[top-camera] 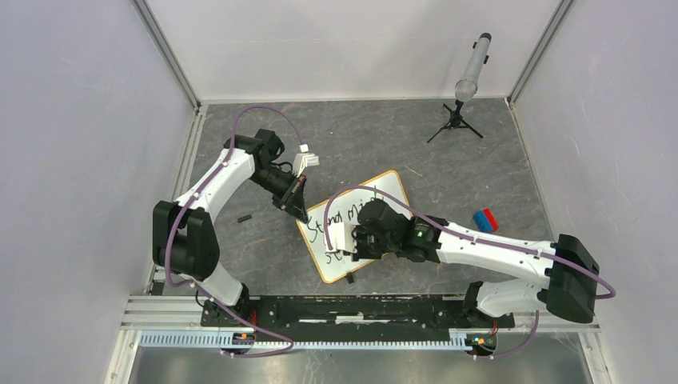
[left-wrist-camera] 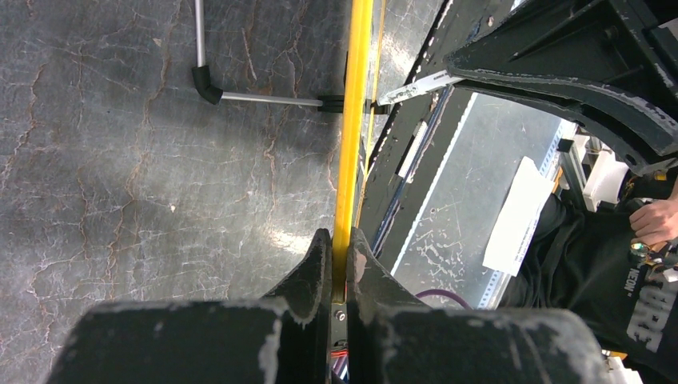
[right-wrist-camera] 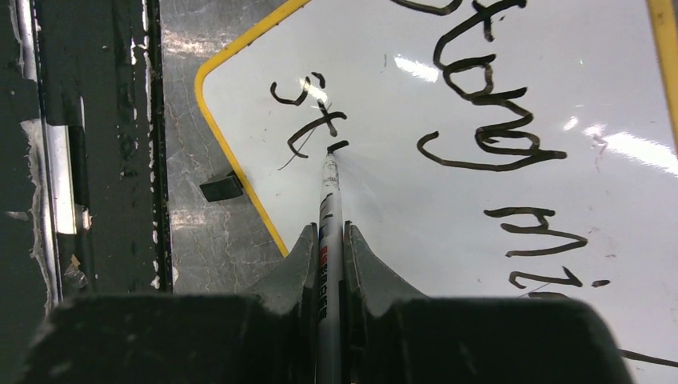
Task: Write a sentence on the whiteboard
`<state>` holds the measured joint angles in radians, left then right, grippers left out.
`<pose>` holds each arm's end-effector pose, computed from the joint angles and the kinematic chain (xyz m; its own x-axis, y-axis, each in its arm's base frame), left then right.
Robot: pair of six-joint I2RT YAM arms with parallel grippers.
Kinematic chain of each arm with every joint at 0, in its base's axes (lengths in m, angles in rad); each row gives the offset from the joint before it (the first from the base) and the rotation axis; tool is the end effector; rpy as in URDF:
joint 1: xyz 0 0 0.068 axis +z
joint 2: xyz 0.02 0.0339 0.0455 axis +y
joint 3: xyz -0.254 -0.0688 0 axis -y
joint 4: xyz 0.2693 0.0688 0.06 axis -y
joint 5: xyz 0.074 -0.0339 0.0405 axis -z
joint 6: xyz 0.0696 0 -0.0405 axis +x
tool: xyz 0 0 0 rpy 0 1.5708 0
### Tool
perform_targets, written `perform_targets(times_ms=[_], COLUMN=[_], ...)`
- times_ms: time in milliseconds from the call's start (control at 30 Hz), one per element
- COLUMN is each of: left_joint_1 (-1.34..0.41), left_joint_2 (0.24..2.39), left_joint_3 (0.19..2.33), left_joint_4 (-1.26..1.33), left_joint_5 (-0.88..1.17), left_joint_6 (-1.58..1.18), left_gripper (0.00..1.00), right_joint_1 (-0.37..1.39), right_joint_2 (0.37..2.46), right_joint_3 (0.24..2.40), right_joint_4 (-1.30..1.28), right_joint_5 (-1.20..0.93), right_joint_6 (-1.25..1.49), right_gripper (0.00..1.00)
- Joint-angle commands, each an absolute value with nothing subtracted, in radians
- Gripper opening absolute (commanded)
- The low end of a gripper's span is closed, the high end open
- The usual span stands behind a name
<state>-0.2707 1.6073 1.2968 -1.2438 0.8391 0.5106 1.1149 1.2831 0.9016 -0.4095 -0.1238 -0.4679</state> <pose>0.2810 -0.1317 0.2217 -0.7475 0.5463 -0.3780 0.6370 0.4282 -0.6410 0.1335 0.2918 0.2108 0.1397 -0.7317 -0.6672 -0.9705 0.0324 -0.2388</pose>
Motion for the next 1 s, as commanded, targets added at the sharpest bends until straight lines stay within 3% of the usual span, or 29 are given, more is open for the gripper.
perform_targets(times_ms=[0,967], left_joint_1=[-0.27,-0.269], left_joint_2=[1.588,1.592], left_joint_3=[1.315,1.313], left_joint_4=[-1.209,-1.209], left_joint_5=[0.796,0.791], left_joint_6=[0.513,0.513], left_gripper=[0.02,0.02], right_joint_1=[1.108,1.081], right_joint_2=[1.263,1.276], right_joint_3=[0.864,0.946], right_joint_4=[-0.419,-0.395], right_joint_5=[-0.113,-0.109], right_joint_6=[-0.468,-0.461], right_gripper=[0.0,0.0])
